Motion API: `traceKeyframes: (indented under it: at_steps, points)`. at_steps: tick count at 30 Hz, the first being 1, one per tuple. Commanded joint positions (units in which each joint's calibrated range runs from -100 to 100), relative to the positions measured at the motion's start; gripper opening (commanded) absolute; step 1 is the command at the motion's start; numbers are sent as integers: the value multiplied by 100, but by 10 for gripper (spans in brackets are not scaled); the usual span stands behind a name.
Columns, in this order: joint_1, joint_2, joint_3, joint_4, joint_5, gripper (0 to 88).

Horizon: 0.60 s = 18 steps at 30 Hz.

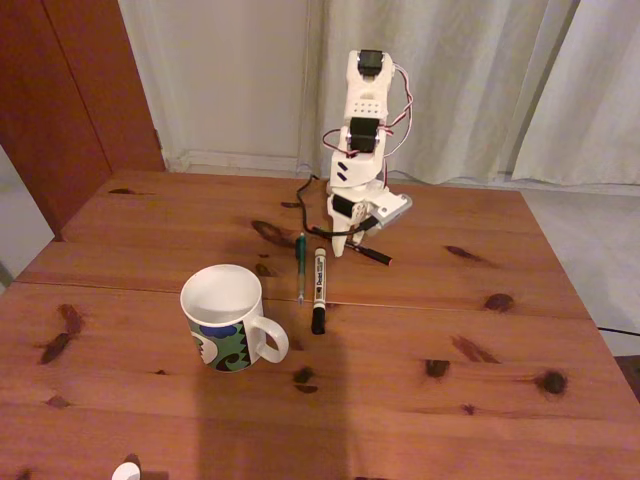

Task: Clean up the desk and place the pens and markers into the cup

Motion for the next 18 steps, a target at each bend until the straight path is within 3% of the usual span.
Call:
traceKeyframes:
  at_steps: [1, 10, 18]
  points:
    - [-46, -408, -328, 578, 37, 202]
    - [-46, -458, -238, 733, 37, 202]
    - [-30, -441, 736, -583, 37, 202]
